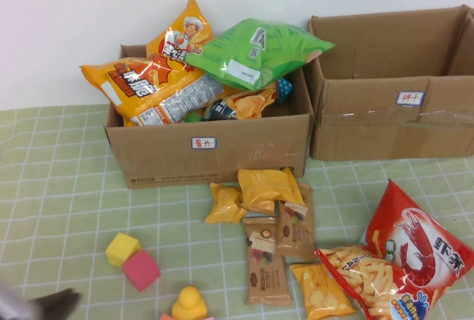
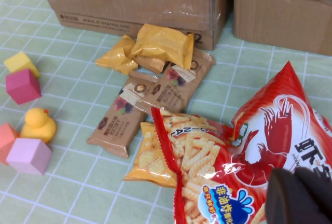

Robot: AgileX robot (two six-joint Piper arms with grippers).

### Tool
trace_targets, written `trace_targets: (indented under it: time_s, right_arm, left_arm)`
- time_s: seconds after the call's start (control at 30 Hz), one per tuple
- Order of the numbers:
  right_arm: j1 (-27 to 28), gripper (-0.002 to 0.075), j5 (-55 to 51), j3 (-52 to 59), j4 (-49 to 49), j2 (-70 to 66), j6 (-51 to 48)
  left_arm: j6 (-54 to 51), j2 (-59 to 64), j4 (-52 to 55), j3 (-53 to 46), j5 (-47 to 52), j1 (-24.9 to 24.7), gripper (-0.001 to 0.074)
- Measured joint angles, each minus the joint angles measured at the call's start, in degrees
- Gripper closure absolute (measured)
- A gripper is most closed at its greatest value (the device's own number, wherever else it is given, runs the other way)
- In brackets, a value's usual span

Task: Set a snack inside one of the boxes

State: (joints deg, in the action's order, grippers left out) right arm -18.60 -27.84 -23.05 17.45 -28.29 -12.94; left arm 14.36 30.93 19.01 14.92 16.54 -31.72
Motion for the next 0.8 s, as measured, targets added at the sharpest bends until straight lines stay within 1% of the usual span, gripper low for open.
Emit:
trace_targets:
  time_s: [0.1,0.33,0.47,0.6,0.67,0.8]
  right_arm:
    - [0.0,0.0715,0.0,0.0,0.0,0.0,0.0]
    - [0.0,0.0715,-0.1,0.0,0.1,0.0,0.0]
    - [0.0,0.0715,-0.1,0.0,0.1,0.0,0.0]
    - [0.0,0.0715,-0.1,0.0,0.1,0.0,0.0]
    - [0.0,0.0715,-0.1,0.0,0.1,0.0,0.0]
    - [0.0,0.0715,-0.2,0.0,0.1,0.0,0.0]
  left_arm:
    - [2.3,-8.6,0.1,-3.7,0.3,4.0,0.0736]
    - [4.6,-27.4,0.1,-12.3,0.5,16.6,0.0737]
    - [6.1,-31.2,0.1,-15.1,0.6,22.5,0.0737]
    - [7.5,-31.5,-0.1,-16.0,1.0,26.1,0.0737]
    - [3.9,-31.6,-4.3,-16.0,1.1,28.3,0.0737]
    - [-9.9,-31.7,-15.0,-16.0,2.1,31.7,0.0737]
